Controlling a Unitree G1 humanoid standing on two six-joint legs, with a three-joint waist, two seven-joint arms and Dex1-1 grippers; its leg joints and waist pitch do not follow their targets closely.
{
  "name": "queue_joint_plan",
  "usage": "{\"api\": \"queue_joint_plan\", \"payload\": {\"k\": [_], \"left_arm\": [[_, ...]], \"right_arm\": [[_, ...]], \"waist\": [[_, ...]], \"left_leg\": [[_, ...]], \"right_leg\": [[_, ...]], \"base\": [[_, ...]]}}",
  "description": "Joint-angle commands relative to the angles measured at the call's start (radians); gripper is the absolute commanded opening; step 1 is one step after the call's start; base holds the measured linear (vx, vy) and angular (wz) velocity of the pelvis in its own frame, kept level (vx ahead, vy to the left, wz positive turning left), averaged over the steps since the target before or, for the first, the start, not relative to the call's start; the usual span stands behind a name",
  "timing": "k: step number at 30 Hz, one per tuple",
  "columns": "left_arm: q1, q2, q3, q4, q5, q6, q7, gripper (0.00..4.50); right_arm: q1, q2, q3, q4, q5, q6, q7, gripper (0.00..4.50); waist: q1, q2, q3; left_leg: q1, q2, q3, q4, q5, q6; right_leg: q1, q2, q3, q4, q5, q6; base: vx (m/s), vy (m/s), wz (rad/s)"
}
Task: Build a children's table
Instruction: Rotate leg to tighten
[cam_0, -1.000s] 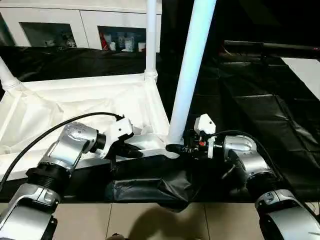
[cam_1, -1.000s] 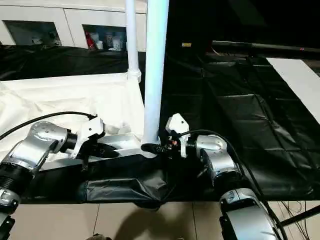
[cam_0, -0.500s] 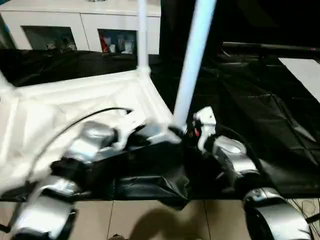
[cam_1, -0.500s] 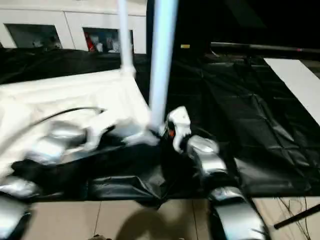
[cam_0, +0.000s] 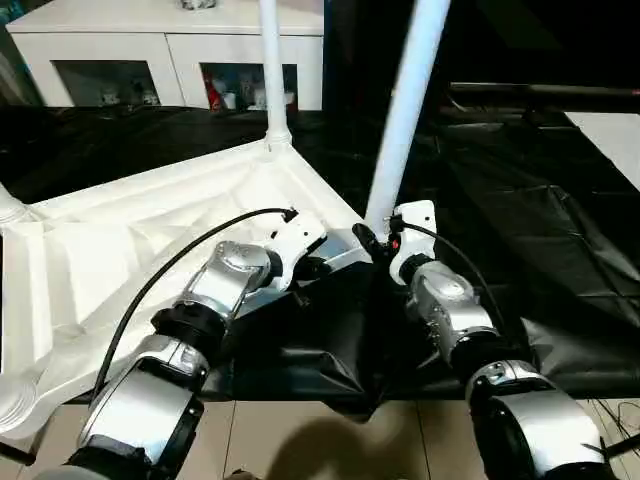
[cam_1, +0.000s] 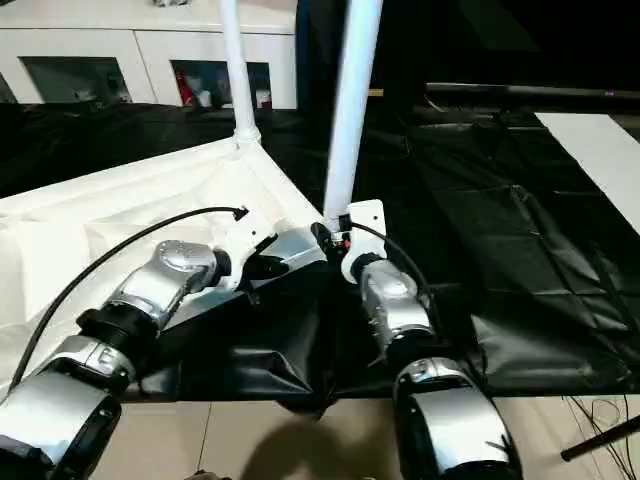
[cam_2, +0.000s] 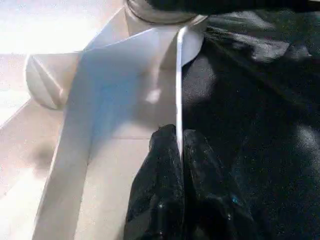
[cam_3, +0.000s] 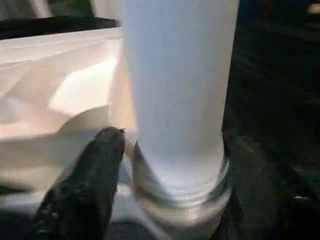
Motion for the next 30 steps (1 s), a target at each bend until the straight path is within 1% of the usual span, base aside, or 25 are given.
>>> {"api": "queue_joint_plan", "payload": {"k": [1, 2, 3, 4, 5, 6, 7, 8, 9, 10, 11, 12, 13, 14, 16, 18, 19, 21, 22, 23, 25, 26, 27, 29, 30], "left_arm": [[0.011, 0.017, 0.004, -0.001, 0.012, -0.023, -0.007, 0.00], [0.036, 0.066, -0.014, -0.030, 0.008, -0.035, -0.096, 0.00], [0.040, 0.075, -0.017, -0.035, 0.007, -0.037, -0.112, 0.00], [0.066, 0.121, -0.031, -0.069, -0.002, -0.070, -0.198, 0.00], [0.072, 0.132, -0.035, -0.078, -0.005, -0.082, -0.218, 0.00], [0.088, 0.158, -0.040, -0.105, -0.017, -0.080, -0.273, 0.00], [0.089, 0.160, -0.041, -0.107, -0.018, -0.079, -0.277, 0.00], [0.089, 0.160, -0.041, -0.107, -0.018, -0.079, -0.277, 0.00], [0.102, 0.182, -0.045, -0.130, -0.028, -0.079, -0.322, 0.00], [0.117, 0.207, -0.048, -0.161, -0.044, -0.071, -0.378, 0.00], [0.130, 0.233, -0.053, -0.187, -0.057, -0.078, -0.429, 0.00], [0.131, 0.235, -0.054, -0.188, -0.057, -0.079, -0.431, 0.00], [0.141, 0.256, -0.055, -0.210, -0.070, -0.084, -0.472, 0.00], [0.143, 0.259, -0.055, -0.213, -0.073, -0.083, -0.477, 0.00], [0.145, 0.263, -0.052, -0.220, -0.078, -0.080, -0.487, 0.00], [0.147, 0.264, -0.052, -0.226, -0.083, -0.075, -0.497, 0.00], [0.152, 0.268, -0.054, -0.239, -0.091, -0.070, -0.518, 0.00], [0.155, 0.269, -0.056, -0.244, -0.092, -0.068, -0.524, 0.00], [0.155, 0.267, -0.057, -0.241, -0.088, -0.072, -0.521, 0.00], [0.151, 0.264, -0.057, -0.232, -0.082, -0.078, -0.515, 0.00], [0.153, 0.267, -0.057, -0.237, -0.083, -0.076, -0.516, 0.00], [0.154, 0.269, -0.056, -0.243, -0.084, -0.072, -0.518, 0.00], [0.154, 0.269, -0.056, -0.243, -0.084, -0.072, -0.518, 0.00], [0.157, 0.272, -0.053, -0.250, -0.085, -0.067, -0.518, 0.00], [0.159, 0.273, -0.052, -0.252, -0.084, -0.065, -0.518, 0.00]], "right_arm": [[0.014, 0.010, 0.046, -0.005, -0.018, 0.000, 0.089, 3.47], [0.025, -0.036, 0.080, -0.032, -0.025, 0.005, 0.218, 3.47], [0.028, -0.044, 0.086, -0.038, -0.026, 0.006, 0.243, 3.47], [0.044, -0.081, 0.117, -0.067, -0.028, 0.005, 0.358, 3.47], [0.047, -0.089, 0.122, -0.073, -0.029, 0.004, 0.381, 3.47], [0.056, -0.104, 0.132, -0.090, -0.026, -0.001, 0.434, 3.47], [0.056, -0.106, 0.133, -0.092, -0.026, -0.001, 0.438, 3.47], [0.056, -0.106, 0.133, -0.092, -0.026, -0.001, 0.438, 3.47], [0.062, -0.116, 0.135, -0.103, -0.022, -0.002, 0.478, 3.47], [0.064, -0.124, 0.136, -0.113, -0.017, -0.004, 0.514, 3.47], [0.065, -0.131, 0.136, -0.120, -0.011, -0.004, 0.554, 3.47], [0.065, -0.131, 0.136, -0.121, -0.011, -0.004, 0.556, 3.47], [0.066, -0.134, 0.135, -0.126, -0.005, -0.004, 0.592, 3.47], [0.066, -0.134, 0.135, -0.127, -0.004, -0.004, 0.597, 3.47], [0.067, -0.135, 0.136, -0.128, 0.000, -0.005, 0.614, 3.47], [0.068, -0.136, 0.138, -0.130, 0.002, -0.004, 0.625, 3.47], [0.072, -0.137, 0.141, -0.139, 0.011, 0.003, 0.643, 3.47], [0.076, -0.137, 0.146, -0.146, 0.015, 0.008, 0.656, 3.47], [0.081, -0.139, 0.160, -0.151, 0.008, 0.010, 0.674, 3.47], [0.083, -0.140, 0.167, -0.150, -0.002, 0.007, 0.679, 3.47], [0.083, -0.140, 0.163, -0.151, -0.004, 0.010, 0.688, 3.22], [0.082, -0.139, 0.157, -0.152, -0.003, 0.015, 0.695, 3.10], [0.082, -0.139, 0.157, -0.152, -0.003, 0.015, 0.695, 3.10], [0.079, -0.138, 0.152, -0.148, -0.003, 0.018, 0.704, 2.90], [0.079, -0.138, 0.153, -0.147, -0.002, 0.018, 0.706, 2.82]], "waist": [[-0.001, -0.005, -0.057], [-0.003, -0.008, -0.058], [-0.003, -0.010, -0.059], [-0.005, -0.009, -0.058], [-0.005, -0.006, -0.060], [-0.005, -0.003, -0.060], [-0.002, -0.002, -0.062], [-0.001, 0.000, -0.062], [0.002, 0.001, -0.064], [0.003, 0.005, -0.064], [0.001, 0.003, -0.063], [0.002, 0.004, -0.064], [0.004, 0.007, -0.063], [0.004, 0.007, -0.063], [0.010, 0.008, -0.062], [0.016, 0.008, -0.061], [0.019, 0.009, -0.061], [0.019, 0.009, -0.060], [0.018, 0.008, -0.061], [0.018, 0.007, -0.060], [0.019, 0.006, -0.060], [0.020, 0.003, -0.060], [0.020, 0.003, -0.060], [0.020, 0.007, -0.061], [0.019, 0.006, -0.061]], "left_leg": [[0.008, 0.004, 0.002, -0.073, -0.277, 0.034], [0.008, 0.004, 0.002, -0.072, -0.271, 0.039], [0.006, 0.004, 0.002, -0.071, -0.265, 0.045], [0.001, 0.005, 0.001, -0.071, -0.255, 0.057], [0.004, 0.008, 0.001, -0.069, -0.249, 0.064], [0.006, 0.010, 0.003, -0.068, -0.237, 0.068], [0.009, 0.011, 0.004, -0.066, -0.227, 0.071], [0.011, 0.012, 0.007, -0.064, -0.202, 0.077], [0.013, 0.014, 0.007, -0.063, -0.187, 0.081], [0.011, 0.013, 0.007, -0.062, -0.178, 0.082], [0.008, 0.013, 0.007, -0.063, -0.175, 0.083], [0.010, 0.014, 0.007, -0.063, -0.178, 0.084], [0.016, 0.015, 0.011, -0.061, -0.179, 0.088], [0.016, 0.016, 0.011, -0.061, -0.182, 0.089], [0.022, 0.017, 0.014, -0.060, -0.191, 0.089], [0.020, 0.018, 0.013, -0.064, -0.202, 0.079], [0.023, 0.019, 0.014, -0.065, -0.213, 0.069], [0.021, 0.018, 0.013, -0.067, -0.219, 0.060], [0.022, 0.018, 0.013, -0.067, -0.221, 0.056], [0.020, 0.016, 0.013, -0.066, -0.218, 0.056], [0.020, 0.016, 0.013, -0.066, -0.221, 0.053], [0.020, 0.016, 0.013, -0.066, -0.217, 0.052], [0.019, 0.016, 0.013, -0.066, -0.213, 0.053], [0.019, 0.016, 0.012, -0.066, -0.211, 0.052], [0.019, 0.016, 0.012, -0.066, -0.209, 0.052]], "right_leg": [[0.043, -0.025, 0.007, -0.078, -0.206, -0.212], [0.045, -0.026, 0.006, -0.078, -0.203, -0.217], [0.049, -0.026, 0.005, -0.078, -0.197, -0.221], [0.050, -0.027, 0.005, -0.076, -0.183, -0.224], [0.047, -0.027, 0.007, -0.072, -0.159, -0.237], [0.046, -0.025, 0.007, -0.069, -0.121, -0.251], [0.046, -0.024, 0.007, -0.066, -0.096, -0.261], [0.044, -0.022, 0.006, -0.060, -0.050, -0.282], [0.047, -0.023, 0.005, -0.056, -0.016, -0.295], [0.047, -0.022, 0.004, -0.053, -0.003, -0.300], [0.049, -0.020, 0.002, -0.051, 0.007, -0.304], [0.050, -0.021, 0.002, -0.050, 0.011, -0.308], [0.044, -0.019, 0.004, -0.050, 0.024, -0.317], [0.045, -0.020, 0.004, -0.049, 0.029, -0.320], [0.040, -0.020, 0.005, -0.051, 0.020, -0.320], [0.042, -0.022, 0.005, -0.052, -0.009, -0.312], [0.041, -0.022, 0.005, -0.053, -0.024, -0.307], [0.041, -0.022, 0.006, -0.052, -0.032, -0.300], [0.041, -0.021, 0.006, -0.053, -0.034, -0.297], [0.042, -0.021, 0.006, -0.052, -0.033, -0.293], [0.042, -0.023, 0.007, -0.054, -0.046, -0.288], [0.042, -0.024, 0.008, -0.054, -0.050, -0.286], [0.043, -0.024, 0.008, -0.053, -0.049, -0.285], [0.042, -0.023, 0.007, -0.053, -0.046, -0.286], [0.042, -0.023, 0.007, -0.053, -0.042, -0.286]], "base": [[0.000, 0.000, 0.00], [0.000, 0.000, 0.00], [0.000, 0.000, 0.00], [0.000, 0.000, 0.00], [0.000, 0.000, 0.00], [0.000, 0.000, 0.00], [0.000, 0.000, 0.00], [0.000, 0.000, 0.00], [0.000, 0.000, 0.00], [0.000, 0.000, 0.00], [0.000, 0.000, 0.00], [0.000, 0.000, 0.00], [0.000, 0.000, 0.00], [0.000, 0.000, 0.00], [0.000, 0.000, 0.00], [0.000, 0.000, 0.00], [0.000, 0.000, 0.00], [0.000, 0.000, 0.00], [0.000, 0.000, 0.00], [0.000, 0.000, 0.00], [0.000, 0.000, 0.00], [0.000, 0.000, 0.00], [0.000, 0.000, 0.00], [0.000, 0.000, 0.00], [0.000, 0.000, 0.00]]}}
